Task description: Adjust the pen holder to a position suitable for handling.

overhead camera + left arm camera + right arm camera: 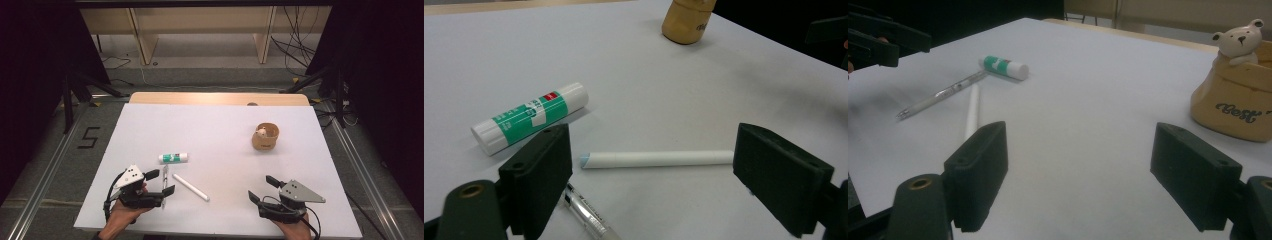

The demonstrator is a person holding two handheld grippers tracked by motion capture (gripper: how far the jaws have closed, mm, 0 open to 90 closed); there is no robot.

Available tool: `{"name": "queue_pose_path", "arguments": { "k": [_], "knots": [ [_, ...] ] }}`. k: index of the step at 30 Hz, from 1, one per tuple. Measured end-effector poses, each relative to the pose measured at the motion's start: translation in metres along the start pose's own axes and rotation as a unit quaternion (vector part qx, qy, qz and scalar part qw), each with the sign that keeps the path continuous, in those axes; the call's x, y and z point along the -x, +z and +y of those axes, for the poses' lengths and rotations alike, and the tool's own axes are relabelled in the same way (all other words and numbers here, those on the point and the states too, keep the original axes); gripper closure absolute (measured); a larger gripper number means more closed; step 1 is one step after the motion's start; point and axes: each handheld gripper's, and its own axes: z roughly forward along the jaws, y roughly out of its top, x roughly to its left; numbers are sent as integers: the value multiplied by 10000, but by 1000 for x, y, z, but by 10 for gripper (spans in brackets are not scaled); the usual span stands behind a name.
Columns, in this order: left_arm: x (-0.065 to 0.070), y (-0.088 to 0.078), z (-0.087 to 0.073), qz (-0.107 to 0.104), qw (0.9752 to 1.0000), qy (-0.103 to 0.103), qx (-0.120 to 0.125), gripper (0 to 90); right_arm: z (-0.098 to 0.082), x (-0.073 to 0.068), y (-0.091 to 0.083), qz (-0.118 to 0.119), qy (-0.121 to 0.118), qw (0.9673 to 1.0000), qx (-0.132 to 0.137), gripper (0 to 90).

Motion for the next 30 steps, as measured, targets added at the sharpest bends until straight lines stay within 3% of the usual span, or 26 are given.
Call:
{"name": "queue_pose_path", "arguments": {
  "k": [22, 30],
  "knots": [
    [0, 0, 0, -1, 10000, 8, 7, 153, 4, 8, -1, -257, -2, 9997, 26, 260],
    [-1, 0, 0, 25, 10000, 3, -3, 153, 15, 37, 4, -604, 63, 9981, 68, 330]
  ]
}}
